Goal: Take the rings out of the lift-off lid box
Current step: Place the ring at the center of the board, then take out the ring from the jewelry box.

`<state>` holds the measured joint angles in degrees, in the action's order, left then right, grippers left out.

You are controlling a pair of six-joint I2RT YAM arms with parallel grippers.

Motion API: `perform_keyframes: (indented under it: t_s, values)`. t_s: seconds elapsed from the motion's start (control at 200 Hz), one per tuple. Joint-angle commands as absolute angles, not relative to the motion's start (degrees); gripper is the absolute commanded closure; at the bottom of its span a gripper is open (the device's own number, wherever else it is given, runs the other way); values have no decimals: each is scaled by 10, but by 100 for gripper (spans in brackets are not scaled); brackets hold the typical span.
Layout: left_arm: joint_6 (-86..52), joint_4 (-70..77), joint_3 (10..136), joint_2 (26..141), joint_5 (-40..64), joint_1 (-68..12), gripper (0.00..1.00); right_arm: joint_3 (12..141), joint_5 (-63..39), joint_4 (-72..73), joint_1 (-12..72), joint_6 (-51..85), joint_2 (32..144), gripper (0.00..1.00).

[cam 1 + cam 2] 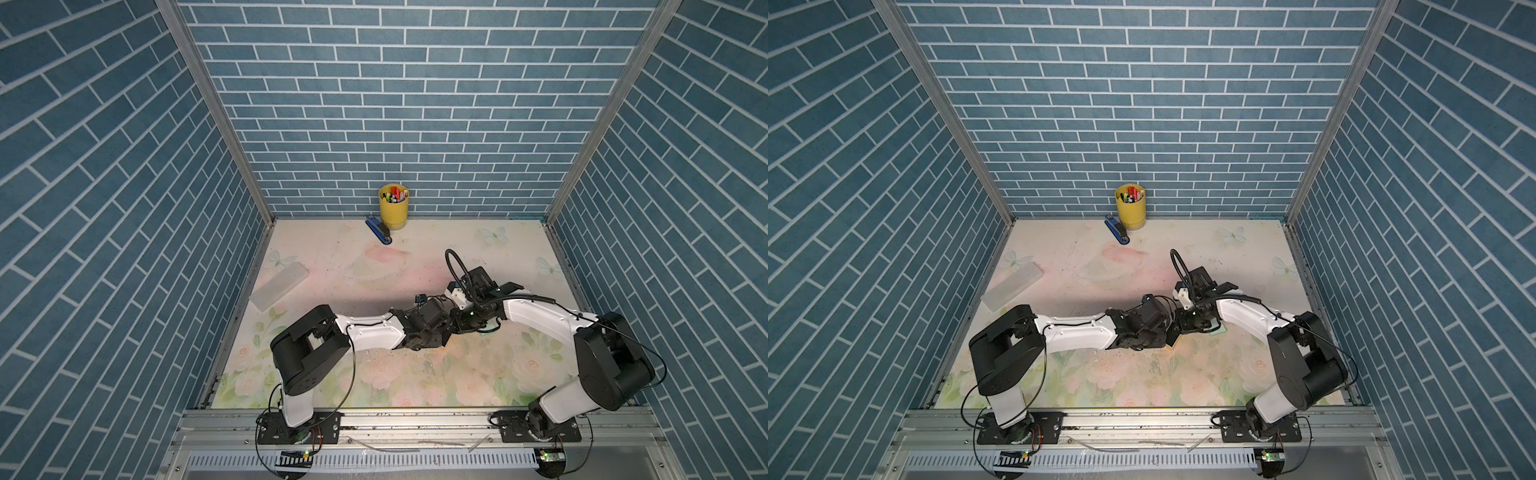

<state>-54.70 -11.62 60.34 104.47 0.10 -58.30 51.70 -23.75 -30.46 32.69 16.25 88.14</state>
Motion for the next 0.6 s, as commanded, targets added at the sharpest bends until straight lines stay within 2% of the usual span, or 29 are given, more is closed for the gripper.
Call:
perform_keyframes:
  t_s: [0.0,0.595]
  values:
    - [-527,-147,619,1044,-2,-578,63,519,-226,-318,327,126,877,76]
    - [-499,-182,652,1061,3,-572,65,546,-224,-303,328,102,910,76]
